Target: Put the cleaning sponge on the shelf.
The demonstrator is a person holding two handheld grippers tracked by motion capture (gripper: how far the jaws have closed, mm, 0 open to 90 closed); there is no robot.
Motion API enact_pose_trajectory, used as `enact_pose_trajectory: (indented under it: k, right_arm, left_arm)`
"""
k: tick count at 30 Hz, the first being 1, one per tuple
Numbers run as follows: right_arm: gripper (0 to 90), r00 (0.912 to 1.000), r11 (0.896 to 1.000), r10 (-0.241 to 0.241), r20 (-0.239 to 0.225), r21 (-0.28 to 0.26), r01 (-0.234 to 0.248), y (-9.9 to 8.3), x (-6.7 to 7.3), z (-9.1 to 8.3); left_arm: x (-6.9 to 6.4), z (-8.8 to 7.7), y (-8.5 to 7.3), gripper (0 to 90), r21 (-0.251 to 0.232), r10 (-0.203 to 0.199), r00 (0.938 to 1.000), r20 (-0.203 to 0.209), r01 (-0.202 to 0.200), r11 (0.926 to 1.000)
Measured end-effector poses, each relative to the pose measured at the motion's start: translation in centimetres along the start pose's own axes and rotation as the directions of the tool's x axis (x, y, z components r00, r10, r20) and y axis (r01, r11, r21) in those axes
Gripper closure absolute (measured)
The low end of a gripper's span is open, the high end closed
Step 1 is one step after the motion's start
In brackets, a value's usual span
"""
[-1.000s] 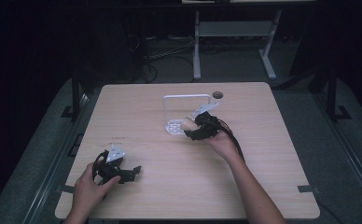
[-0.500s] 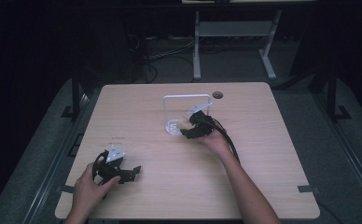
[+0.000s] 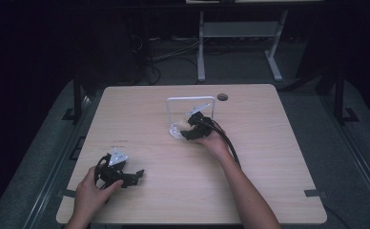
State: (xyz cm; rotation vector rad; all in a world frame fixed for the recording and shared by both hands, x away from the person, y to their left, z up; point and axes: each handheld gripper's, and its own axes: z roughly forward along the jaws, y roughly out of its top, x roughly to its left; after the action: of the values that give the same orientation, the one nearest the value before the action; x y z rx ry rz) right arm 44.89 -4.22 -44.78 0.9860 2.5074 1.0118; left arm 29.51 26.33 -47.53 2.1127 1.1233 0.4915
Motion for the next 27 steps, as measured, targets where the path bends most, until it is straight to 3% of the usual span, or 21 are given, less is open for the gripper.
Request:
enact_pose_trajectory:
  k: [27]
  right_arm:
    - [38.4, 0.9998, 0.999, 0.018, 0.003, 0.028, -0.018, -0.3, 0.0, 1.3]
  left_arm:
    - [0.0, 0.0, 0.0, 12.6, -0.001, -0.001, 1.0, 0.001, 0.001, 1.0]
